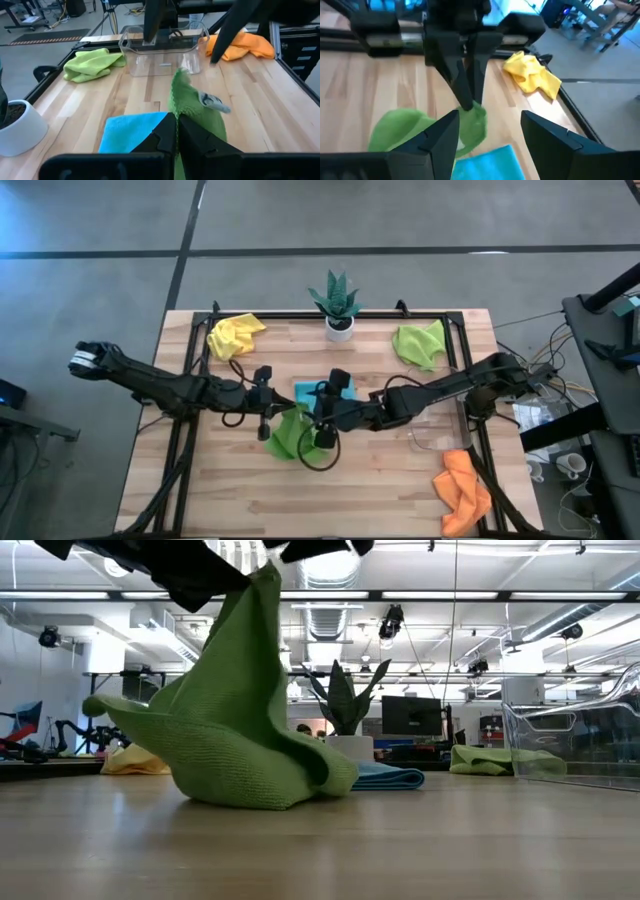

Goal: Fold microfiber towels
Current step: Fold the green towel on the table

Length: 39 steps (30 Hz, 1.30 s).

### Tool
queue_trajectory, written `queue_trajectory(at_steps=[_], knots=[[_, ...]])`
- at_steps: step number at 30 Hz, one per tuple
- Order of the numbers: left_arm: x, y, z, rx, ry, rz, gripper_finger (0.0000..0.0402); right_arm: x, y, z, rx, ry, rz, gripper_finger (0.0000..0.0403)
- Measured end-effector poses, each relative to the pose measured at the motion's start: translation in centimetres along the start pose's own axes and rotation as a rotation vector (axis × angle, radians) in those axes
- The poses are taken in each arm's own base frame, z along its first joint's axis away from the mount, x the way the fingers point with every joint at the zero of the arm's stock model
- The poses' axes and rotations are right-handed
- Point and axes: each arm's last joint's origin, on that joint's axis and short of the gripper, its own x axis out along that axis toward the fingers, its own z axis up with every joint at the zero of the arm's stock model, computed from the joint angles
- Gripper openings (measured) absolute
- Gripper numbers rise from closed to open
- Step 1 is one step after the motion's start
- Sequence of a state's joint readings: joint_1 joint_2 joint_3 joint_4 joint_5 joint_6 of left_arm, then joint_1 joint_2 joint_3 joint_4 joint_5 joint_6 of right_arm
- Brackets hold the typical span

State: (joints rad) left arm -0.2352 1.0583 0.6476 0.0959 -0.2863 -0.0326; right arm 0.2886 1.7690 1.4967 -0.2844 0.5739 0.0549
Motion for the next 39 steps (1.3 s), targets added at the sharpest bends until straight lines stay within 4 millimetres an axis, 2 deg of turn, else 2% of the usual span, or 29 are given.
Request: queue_trajectory(at_steps=[3, 7, 13, 16, 19, 22, 25, 32, 35, 39], knots=[[0.0, 0.0, 0.3, 0.021, -0.009, 0.000, 0.0000, 0.1, -0.3, 0.0, 0.034, 0.004, 0.009, 0.0208], [-0.1, 0.0, 0.8, 0.035, -0.028, -0.001, 0.0000, 1.2, -0.6, -0.5, 0.071, 0.036, 0.084, 0.0198], [-0.1, -0.1, 0.9, 0.043, -0.031, -0.024, 0.0000, 2.2, -1.5, -0.7, 0.067, 0.042, 0.072, 0.0170], [-0.1, -0.1, 0.9, 0.052, -0.028, -0.023, 0.0000, 2.2, -1.5, -0.5, 0.033, 0.036, 0.077, 0.0121], [-0.1, -0.1, 0.8, 0.064, -0.026, -0.025, 0.0000, 2.1, -1.5, -0.5, -0.012, 0.036, 0.078, 0.0042], [-0.1, -0.1, 0.7, 0.056, -0.020, -0.023, 0.0004, 2.0, -1.6, -0.4, -0.050, 0.035, 0.071, 0.0015], [0.0, 0.0, 0.0, 0.021, 0.023, -0.001, 0.0029, 1.4, -2.0, 0.0, -0.084, 0.021, 0.056, 0.0010], [1.4, 0.3, -2.0, 0.026, 0.115, 0.140, 0.0121, -1.4, -3.5, 2.1, -0.156, -0.009, 0.021, 0.0009], [2.6, 0.8, -2.7, 0.027, 0.140, 0.182, 0.0148, -2.3, -3.1, 2.7, -0.211, -0.008, 0.065, 0.0009], [4.3, 1.3, -3.3, 0.029, 0.149, 0.192, 0.0159, -3.5, -2.1, 2.8, -0.287, 0.021, 0.105, 0.0009]])
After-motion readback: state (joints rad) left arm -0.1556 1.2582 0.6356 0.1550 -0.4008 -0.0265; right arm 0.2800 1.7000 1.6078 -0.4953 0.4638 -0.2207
